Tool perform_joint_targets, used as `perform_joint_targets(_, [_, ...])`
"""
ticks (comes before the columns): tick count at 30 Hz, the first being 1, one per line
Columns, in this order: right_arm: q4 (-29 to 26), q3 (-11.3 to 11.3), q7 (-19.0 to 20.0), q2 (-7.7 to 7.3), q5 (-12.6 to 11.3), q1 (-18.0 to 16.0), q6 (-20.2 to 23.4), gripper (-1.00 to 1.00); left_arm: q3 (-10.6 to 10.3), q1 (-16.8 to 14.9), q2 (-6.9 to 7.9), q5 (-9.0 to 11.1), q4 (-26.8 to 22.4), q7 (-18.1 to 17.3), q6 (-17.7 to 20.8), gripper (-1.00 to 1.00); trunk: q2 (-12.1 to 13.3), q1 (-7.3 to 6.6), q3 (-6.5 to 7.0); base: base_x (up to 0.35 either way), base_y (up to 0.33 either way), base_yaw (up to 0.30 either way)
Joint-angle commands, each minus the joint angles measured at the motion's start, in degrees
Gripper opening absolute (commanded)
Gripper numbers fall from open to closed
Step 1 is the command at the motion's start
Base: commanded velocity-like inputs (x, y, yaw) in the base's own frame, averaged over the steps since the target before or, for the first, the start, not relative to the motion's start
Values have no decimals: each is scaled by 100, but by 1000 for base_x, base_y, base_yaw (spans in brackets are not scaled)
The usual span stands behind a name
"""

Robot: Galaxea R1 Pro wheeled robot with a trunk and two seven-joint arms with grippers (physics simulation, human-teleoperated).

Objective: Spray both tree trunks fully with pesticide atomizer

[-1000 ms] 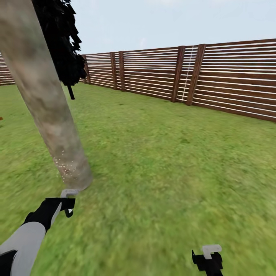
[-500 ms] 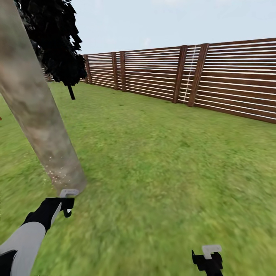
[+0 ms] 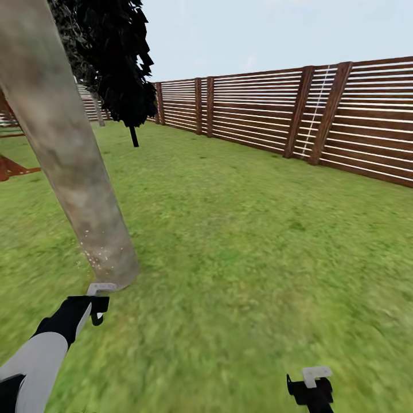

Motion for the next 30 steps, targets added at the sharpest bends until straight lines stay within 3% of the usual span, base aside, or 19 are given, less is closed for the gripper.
perform_joint_targets(1, [6,-43,-15,1,60,-2,-18,100,43,-5,-7,-62,-11,-49,28,-100,-2,0,-5,139,-245,278])
perform_joint_targets(11, [6,-43,-13,1,60,-1,-18,100,44,-5,-7,-62,-11,-48,24,-100,-2,0,-5,125,-250,276])
perform_joint_targets(22, [6,-43,-14,1,60,-1,-18,100,44,-5,-7,-62,-11,-48,30,-100,-2,0,-5,109,-256,42])
perform_joint_targets(30, [6,-43,-14,1,60,0,-18,100,51,-7,2,-62,-11,-41,30,-100,-2,0,-5,153,-239,253])
